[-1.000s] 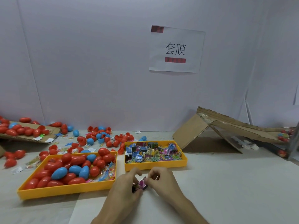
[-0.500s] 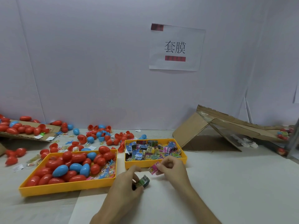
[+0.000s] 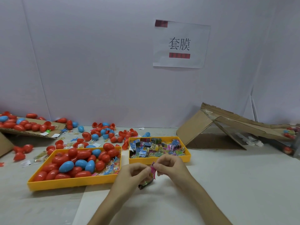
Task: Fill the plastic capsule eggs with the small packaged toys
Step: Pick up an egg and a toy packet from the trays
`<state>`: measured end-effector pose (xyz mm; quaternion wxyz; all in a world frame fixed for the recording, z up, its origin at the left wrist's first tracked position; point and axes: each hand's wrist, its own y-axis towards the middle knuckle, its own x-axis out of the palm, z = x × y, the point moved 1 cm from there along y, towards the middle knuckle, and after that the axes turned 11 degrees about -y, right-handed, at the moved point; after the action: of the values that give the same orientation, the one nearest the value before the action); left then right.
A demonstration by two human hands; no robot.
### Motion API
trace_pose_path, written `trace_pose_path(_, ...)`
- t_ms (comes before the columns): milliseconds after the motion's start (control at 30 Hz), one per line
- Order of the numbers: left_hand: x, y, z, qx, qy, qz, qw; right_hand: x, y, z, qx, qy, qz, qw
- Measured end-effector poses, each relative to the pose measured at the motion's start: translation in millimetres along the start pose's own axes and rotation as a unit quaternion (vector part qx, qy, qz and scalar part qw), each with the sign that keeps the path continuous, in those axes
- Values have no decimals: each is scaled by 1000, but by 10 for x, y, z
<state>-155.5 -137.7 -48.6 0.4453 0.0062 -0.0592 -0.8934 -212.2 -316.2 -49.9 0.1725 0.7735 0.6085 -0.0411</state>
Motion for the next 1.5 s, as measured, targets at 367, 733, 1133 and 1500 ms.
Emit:
trace_pose_path(367,-47,19,-32,-11,-44,51,998,34,8,-3,29,63,-31,997)
trace_pose_path(733,-43,8,-19,-23,-85,35,995,55,8,38,13,15,-51,998)
trace_pose_path(1133,-43,9,-24,-11,-59,47,997,65,5,16,52,42,-57,996)
trace_pose_path(1500,-38,-9,5,10,-33,58,998,43,14,28,39,73,-61,995)
